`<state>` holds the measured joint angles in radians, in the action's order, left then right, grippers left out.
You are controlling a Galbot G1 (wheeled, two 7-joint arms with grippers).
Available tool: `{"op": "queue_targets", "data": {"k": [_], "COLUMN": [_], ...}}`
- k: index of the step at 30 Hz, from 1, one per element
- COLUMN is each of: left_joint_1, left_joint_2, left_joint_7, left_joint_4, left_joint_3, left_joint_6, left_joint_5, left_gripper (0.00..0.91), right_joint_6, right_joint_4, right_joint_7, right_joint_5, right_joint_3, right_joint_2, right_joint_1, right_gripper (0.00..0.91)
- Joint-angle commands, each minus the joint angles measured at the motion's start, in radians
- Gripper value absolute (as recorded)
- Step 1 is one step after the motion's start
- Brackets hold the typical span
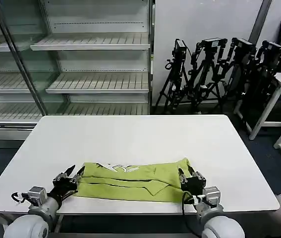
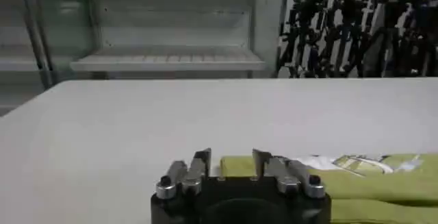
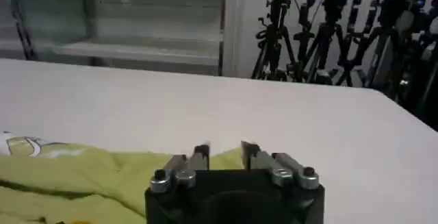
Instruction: Fold and organize the clothes.
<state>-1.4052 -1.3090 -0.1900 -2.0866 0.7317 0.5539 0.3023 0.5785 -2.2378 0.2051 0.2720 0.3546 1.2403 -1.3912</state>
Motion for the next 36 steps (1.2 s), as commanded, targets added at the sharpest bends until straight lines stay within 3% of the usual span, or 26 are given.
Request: {"op": "queue_targets", "data": {"k": [1, 7, 8, 9, 32, 36], "left_joint_1": [-0.033, -0.019, -0.017, -0.014, 0.003, -0.015], "left_joint_2": [-0.018, -0.053, -0.055, -0.058, -0.063, -0.066], "left_joint_7": [0.081, 0.119, 0.12, 0.122, 0.123, 0.059], "left_joint_4": [-0.039, 0.025, 0.032, 0.043, 0.102, 0.061], "left_joint_3": [-0.024, -0.071, -0.074, -0.078, -0.079, -0.033], "left_joint_6": [0.012, 0.017, 0.016, 0.014, -0.004, -0.052], "left_joint_5": [0.039, 0.056, 0.059, 0.071, 0.131, 0.076], "left_gripper": [0.907, 0.897, 0.282, 0.01, 0.02, 0.02], "right_joint_6": [-0.001, -0.006, -0.006, -0.009, -0.031, -0.031], "right_joint_4": [-0.097, -0.13, -0.132, -0.134, -0.112, -0.12], "right_joint_7": [-0.001, -0.002, -0.002, -0.002, 0.002, -0.003], "right_joint_5": [-0.005, -0.019, -0.019, -0.019, -0.027, -0.027], "right_joint_3": [0.035, 0.058, 0.06, 0.068, 0.065, 0.066], "right_joint_2": [-0.002, 0.005, 0.005, 0.004, 0.017, 0.022], "right_joint_1": [-0.101, -0.144, -0.147, -0.152, -0.173, -0.168], "right_gripper": [0.907, 0.907, 0.907, 0.907, 0.907, 0.907]}}
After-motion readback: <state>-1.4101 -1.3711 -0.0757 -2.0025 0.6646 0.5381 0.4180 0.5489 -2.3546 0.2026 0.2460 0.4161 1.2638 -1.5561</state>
